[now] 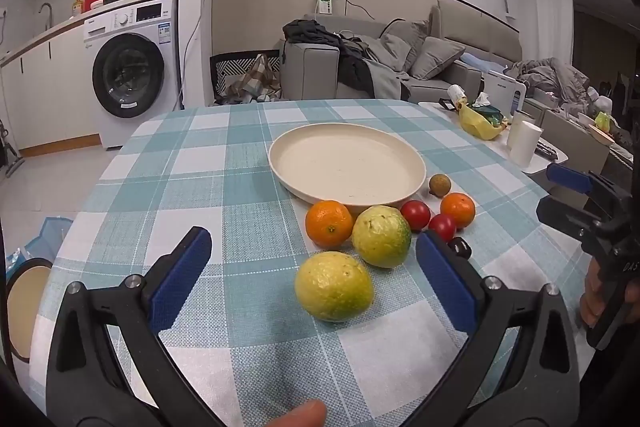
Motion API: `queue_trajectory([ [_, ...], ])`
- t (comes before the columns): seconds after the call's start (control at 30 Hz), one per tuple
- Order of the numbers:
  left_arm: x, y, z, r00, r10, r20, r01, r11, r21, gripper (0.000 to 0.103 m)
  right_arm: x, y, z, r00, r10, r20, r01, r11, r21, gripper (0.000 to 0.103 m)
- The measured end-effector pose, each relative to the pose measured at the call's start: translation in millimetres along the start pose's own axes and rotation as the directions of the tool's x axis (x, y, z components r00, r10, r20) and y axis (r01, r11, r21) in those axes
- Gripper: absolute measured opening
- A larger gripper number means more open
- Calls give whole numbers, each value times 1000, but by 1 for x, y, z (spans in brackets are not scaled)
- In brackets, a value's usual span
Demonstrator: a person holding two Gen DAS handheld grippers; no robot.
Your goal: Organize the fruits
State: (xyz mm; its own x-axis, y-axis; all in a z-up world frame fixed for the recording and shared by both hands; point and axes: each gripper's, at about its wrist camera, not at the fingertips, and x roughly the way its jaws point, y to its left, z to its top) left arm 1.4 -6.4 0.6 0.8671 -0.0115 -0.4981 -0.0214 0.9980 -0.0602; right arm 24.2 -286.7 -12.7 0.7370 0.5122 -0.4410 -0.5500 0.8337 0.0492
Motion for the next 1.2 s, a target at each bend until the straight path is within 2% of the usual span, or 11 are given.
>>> queue_trajectory([
  [1.2,2,-7,0,1000,-2,-5,2,1000,1,102,0,5,-2,1000,-7,4,7,1000,-23,103],
])
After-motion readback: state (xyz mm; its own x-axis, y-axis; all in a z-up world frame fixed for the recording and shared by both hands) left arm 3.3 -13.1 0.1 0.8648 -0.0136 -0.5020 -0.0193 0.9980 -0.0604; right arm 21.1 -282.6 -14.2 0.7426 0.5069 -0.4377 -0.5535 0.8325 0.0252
